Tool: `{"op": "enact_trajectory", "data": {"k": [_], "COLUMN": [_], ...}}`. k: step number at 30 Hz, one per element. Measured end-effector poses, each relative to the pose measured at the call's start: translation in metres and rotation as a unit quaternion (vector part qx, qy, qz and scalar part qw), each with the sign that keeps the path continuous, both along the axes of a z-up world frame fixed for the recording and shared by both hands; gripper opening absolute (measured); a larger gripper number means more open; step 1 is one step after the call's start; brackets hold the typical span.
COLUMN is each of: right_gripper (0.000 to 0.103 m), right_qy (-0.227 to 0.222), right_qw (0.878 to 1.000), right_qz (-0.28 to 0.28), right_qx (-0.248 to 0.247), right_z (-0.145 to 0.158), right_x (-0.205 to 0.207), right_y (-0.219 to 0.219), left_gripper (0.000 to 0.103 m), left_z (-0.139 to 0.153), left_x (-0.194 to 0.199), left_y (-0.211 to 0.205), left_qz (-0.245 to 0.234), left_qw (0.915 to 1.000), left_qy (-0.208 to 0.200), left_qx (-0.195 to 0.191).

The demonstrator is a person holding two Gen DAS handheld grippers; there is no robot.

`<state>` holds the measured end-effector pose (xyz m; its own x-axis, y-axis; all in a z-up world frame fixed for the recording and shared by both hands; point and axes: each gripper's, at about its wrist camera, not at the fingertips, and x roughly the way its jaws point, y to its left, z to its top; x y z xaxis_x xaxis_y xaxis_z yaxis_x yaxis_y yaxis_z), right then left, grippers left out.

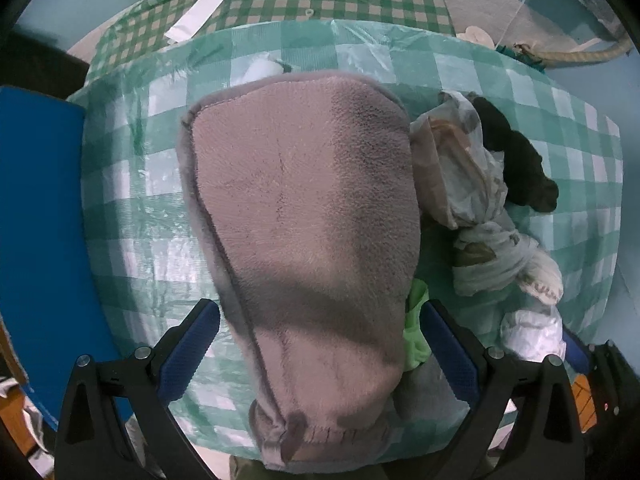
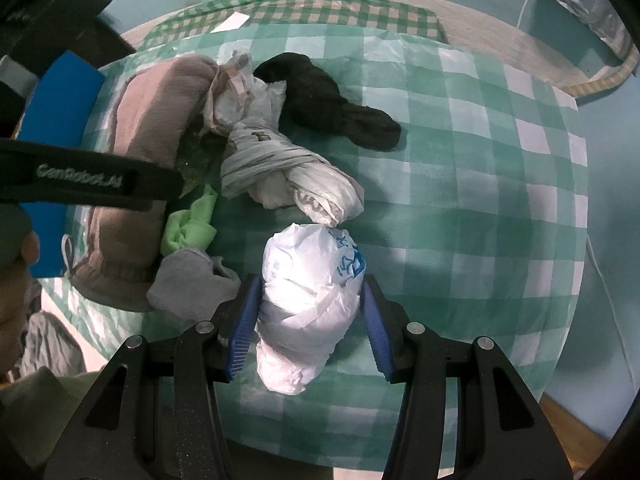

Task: Organize soft objects
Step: 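Grasp the white plastic bundle with the right tool while the left tool approaches the grey fleece, then grasp the grey fleece cover with the left tool while the right tool holds the bundle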

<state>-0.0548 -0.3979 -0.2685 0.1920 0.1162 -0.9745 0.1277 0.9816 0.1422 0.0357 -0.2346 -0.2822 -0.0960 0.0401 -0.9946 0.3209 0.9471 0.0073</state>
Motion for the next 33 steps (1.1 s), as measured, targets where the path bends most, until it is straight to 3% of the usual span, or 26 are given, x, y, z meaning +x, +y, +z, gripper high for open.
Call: {"op": "enact_trajectory", "data": {"k": [3,11,14,23,33], "right_gripper": [0.05,0.05,0.05,0.05,0.05], "right_qy": [-0.001,-0.011,-0.015,-0.023,-0.029], "right_qw": [1.0,1.0,1.0,1.0,0.999], "right_qz": [0.003,0.001,0.002,0.003,0.008], "right_qx": [0.0,-0.001,-0.007,-0.019,-0.026], "right_z": [0.002,0.006,0.011,0.029,0.046], "right_x": [-0.001,0.007,0.008,0.009,0.013], "right_y": [-0.001,0.007,0.009,0.009,0.015], "left_gripper": [0.082,0.046,0.037,0.03,0.03], "left_z": [-0.002,0.008,0.015,0.028,0.059], "left_x": [-0.001,-0.006,-0.009,-0.019,-0.028], "left_y": [0.004,0.014,0.016,0.028,0.043], "left_qz": [0.006,-0.01,-0.021,-0.044,-0.059], "left_qw": [0.9999,0.9994,0.9989,0.9974,0.993], "left_qy": [-0.007,-0.029,-0.039,-0.056,-0.098], "left_qx": [0.01,-0.013,-0.018,-0.011,-0.028]}}
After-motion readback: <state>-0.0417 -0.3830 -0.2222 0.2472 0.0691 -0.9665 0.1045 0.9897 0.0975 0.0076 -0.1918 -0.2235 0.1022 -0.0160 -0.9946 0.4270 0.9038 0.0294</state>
